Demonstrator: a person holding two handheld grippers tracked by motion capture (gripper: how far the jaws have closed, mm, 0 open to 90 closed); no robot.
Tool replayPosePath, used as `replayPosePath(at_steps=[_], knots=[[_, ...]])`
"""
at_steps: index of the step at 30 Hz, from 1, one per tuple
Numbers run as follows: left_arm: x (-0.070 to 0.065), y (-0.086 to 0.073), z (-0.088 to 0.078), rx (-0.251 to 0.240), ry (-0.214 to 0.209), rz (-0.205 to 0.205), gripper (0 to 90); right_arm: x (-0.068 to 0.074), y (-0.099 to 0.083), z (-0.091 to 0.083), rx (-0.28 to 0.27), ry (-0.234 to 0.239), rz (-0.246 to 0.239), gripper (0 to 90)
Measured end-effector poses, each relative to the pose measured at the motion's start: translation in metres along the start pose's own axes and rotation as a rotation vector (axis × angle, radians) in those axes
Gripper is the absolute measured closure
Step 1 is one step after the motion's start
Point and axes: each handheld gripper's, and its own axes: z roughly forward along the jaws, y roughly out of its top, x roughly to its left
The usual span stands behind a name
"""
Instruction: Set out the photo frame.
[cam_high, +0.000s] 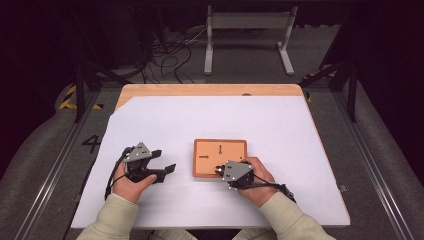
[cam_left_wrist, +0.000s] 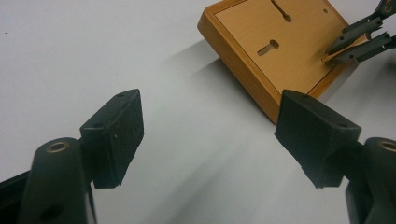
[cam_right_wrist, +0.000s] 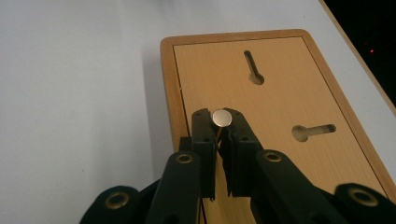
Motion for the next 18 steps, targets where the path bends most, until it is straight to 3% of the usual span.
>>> replayPosePath(at_steps=[11, 13, 15, 18], knots=[[-0.003, 0.004, 0.004, 0.0, -0.023, -0.004, 22.3, 0.01, 0.0, -0.002, -0.006, -0.044, -0.078, 84.2], [-0.003, 0.007, 0.009, -0.027, -0.062, -0.04, 17.4, 0.012, 0.0, -0.002, -0.008, -0.052, -0.084, 84.2], [-0.002, 0.01, 0.011, -0.007, -0.061, -0.048, 15.4, 0.014, 0.0, -0.003, -0.007, -0.055, -0.088, 84.2], [-0.002, 0.013, 0.014, 0.014, -0.072, -0.096, 12.4, 0.017, 0.0, -0.003, -0.004, -0.066, -0.105, 84.2]])
